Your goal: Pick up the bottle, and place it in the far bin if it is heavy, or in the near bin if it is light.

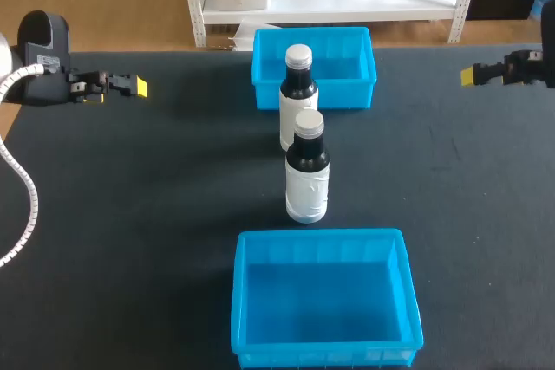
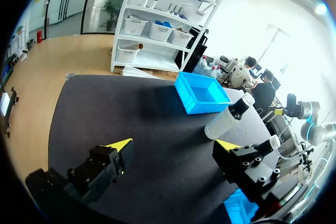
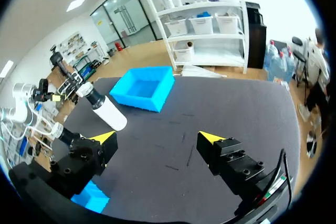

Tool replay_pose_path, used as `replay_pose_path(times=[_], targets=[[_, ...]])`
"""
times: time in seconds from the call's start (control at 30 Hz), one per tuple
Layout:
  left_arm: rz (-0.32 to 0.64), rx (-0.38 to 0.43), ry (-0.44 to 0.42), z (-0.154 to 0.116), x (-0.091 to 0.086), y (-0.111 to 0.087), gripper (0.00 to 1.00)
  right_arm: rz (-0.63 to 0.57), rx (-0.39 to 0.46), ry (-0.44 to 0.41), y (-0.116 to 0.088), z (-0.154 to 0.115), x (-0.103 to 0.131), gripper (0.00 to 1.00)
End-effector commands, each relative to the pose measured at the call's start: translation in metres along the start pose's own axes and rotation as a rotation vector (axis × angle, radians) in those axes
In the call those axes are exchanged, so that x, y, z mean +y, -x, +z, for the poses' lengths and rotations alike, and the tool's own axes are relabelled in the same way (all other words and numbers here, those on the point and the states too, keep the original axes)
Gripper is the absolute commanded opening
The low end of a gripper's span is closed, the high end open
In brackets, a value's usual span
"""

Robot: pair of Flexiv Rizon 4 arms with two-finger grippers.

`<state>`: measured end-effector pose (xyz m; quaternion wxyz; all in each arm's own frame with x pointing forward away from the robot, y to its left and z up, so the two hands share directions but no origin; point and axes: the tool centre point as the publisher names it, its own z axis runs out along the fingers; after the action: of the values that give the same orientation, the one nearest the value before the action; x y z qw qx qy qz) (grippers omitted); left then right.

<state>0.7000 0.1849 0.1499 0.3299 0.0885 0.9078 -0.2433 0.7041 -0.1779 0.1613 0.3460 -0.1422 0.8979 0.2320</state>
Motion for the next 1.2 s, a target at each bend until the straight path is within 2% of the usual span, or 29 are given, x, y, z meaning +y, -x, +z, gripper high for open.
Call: replay_pose_path(times=[0.03, 0.07, 0.1, 0.7, 0.87, 0.93, 1.2], targets=[[0.000, 0.000, 0.000, 0.000, 0.000, 0.000, 1.00, -0.311, 0.091, 0.326, 0.016, -0.002, 0.002, 1.00], [0.000, 0.000, 0.000, 0.000, 0.000, 0.000, 1.00, -0.398, 0.137, 0.408, 0.017, -0.002, 0.006, 1.00], [0.000, 0.000, 0.000, 0.000, 0.000, 0.000, 1.00, -0.477, 0.197, 0.533, 0.016, -0.002, 0.012, 1.00], [0.000, 0.000, 0.000, 0.000, 0.000, 0.000, 1.00, -0.477, 0.197, 0.533, 0.016, -0.002, 0.012, 1.00], [0.000, 0.000, 0.000, 0.000, 0.000, 0.000, 1.00, -0.622, 0.152, 0.502, -0.003, 0.005, 0.038, 1.00], [0.000, 0.000, 0.000, 0.000, 0.000, 0.000, 1.00, -0.675, 0.127, 0.522, -0.012, 0.006, 0.050, 1.00], [0.000, 0.000, 0.000, 0.000, 0.000, 0.000, 1.00, -0.790, 0.142, 0.528, -0.035, 0.019, 0.100, 1.00]])
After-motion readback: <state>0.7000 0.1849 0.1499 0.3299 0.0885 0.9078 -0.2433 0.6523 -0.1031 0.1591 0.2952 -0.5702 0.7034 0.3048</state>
